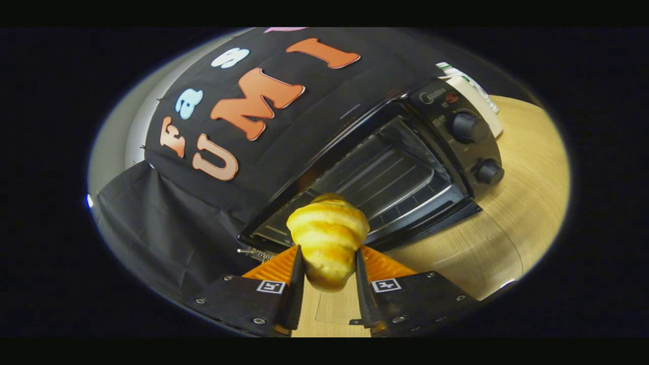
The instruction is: Open the toaster oven, put the food inside, and close the toaster oven door.
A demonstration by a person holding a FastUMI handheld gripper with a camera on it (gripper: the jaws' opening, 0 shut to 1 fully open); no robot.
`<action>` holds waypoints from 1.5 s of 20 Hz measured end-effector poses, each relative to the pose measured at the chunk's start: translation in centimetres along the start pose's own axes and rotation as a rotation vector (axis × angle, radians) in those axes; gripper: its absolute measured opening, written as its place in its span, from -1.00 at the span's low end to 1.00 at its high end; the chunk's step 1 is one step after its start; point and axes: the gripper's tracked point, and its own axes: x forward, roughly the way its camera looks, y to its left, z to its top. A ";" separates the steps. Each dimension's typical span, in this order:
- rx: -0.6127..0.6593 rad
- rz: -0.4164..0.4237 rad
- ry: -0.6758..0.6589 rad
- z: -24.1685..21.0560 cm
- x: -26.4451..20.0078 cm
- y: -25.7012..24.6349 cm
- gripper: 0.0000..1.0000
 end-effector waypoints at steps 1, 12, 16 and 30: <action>0.007 0.000 0.008 0.0 0.7 0.1 -0.06; -0.053 -0.094 -0.074 3.6 5.3 -1.0 -0.06; -0.165 -0.136 -0.115 3.8 6.0 -1.3 0.12; -0.554 -0.219 -0.119 3.0 -3.3 -1.7 0.54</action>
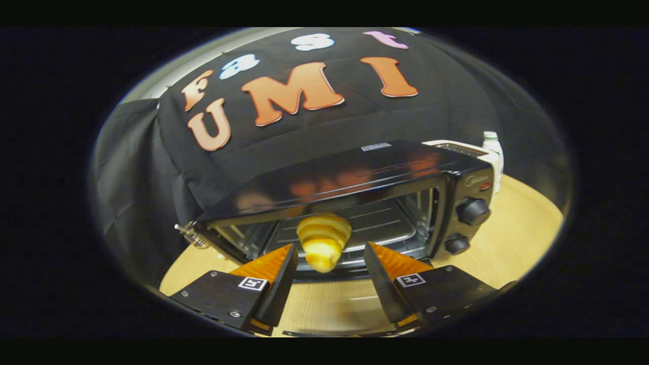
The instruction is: Open the toaster oven, put the food inside, and close the toaster oven door.
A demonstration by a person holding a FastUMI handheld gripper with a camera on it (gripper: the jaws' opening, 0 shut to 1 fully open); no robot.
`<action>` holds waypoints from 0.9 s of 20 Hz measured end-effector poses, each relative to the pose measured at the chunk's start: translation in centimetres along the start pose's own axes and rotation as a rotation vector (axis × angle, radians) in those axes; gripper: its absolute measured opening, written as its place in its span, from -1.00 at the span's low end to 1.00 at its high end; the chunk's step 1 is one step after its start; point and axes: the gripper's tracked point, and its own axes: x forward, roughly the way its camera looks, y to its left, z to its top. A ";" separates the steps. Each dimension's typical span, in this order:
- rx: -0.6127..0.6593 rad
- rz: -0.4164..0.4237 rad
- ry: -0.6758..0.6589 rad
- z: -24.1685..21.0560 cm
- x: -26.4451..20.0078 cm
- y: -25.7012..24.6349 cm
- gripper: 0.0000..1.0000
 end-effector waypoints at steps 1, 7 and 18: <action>-0.034 0.013 0.006 -0.5 -1.4 0.0 0.61; -0.130 0.038 0.138 -8.1 -8.0 -0.9 0.77; -0.052 0.081 0.344 -14.9 -8.0 -4.3 0.79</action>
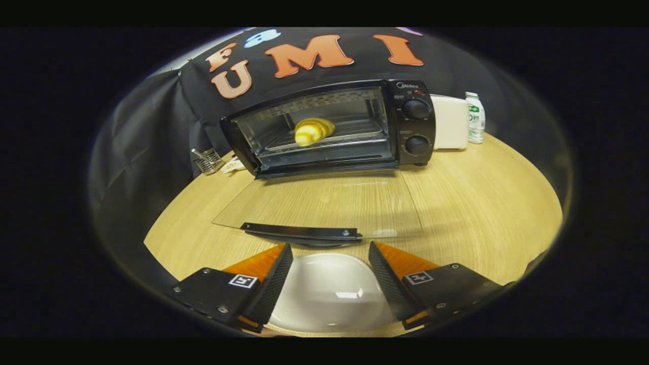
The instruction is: Open the toaster oven, put the food inside, and close the toaster oven door.
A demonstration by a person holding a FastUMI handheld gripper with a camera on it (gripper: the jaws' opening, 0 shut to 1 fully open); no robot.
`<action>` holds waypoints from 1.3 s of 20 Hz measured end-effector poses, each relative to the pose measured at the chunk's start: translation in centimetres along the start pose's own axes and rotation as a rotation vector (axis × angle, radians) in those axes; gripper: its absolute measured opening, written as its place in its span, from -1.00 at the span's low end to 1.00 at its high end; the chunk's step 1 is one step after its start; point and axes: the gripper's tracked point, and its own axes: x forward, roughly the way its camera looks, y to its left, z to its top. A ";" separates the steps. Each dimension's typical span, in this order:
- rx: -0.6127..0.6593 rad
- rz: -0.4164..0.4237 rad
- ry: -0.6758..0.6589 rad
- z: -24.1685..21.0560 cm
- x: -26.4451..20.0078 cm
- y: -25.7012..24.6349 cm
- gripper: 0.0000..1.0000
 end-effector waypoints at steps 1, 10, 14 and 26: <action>0.001 0.016 0.025 -0.2 0.5 0.5 0.79; -0.019 0.036 -0.066 4.3 -1.8 2.0 0.82; -0.002 0.073 -0.172 10.0 -2.9 2.6 0.84; 0.179 0.099 -0.330 22.6 1.1 2.2 0.90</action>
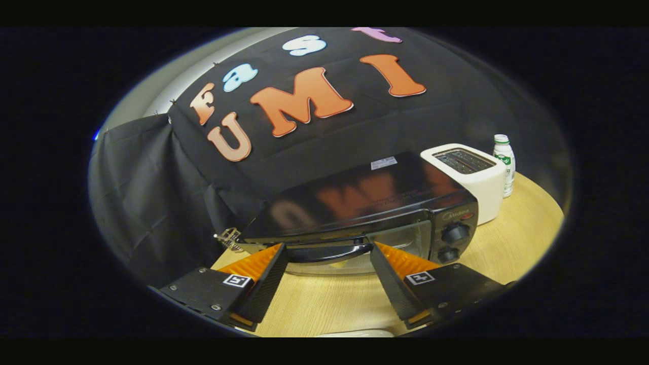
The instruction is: Open the toaster oven, put the food inside, and close the toaster oven door.
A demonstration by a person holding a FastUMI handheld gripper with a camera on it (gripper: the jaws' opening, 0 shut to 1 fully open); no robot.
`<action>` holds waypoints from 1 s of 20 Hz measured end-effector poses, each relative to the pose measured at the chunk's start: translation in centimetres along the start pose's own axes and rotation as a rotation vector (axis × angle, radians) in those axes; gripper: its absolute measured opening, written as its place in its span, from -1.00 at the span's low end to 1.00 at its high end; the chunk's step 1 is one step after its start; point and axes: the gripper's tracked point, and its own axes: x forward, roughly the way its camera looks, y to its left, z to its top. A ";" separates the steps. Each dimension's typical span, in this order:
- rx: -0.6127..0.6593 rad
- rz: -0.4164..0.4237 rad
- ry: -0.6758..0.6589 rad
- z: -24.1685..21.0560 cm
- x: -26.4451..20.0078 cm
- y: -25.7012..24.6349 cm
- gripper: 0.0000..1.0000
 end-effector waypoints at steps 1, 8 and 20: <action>0.002 -0.012 0.005 0.3 0.1 0.0 0.90; -0.226 0.012 -0.138 2.8 -7.5 4.4 0.83; -0.379 0.110 -0.421 7.1 -25.6 10.8 0.87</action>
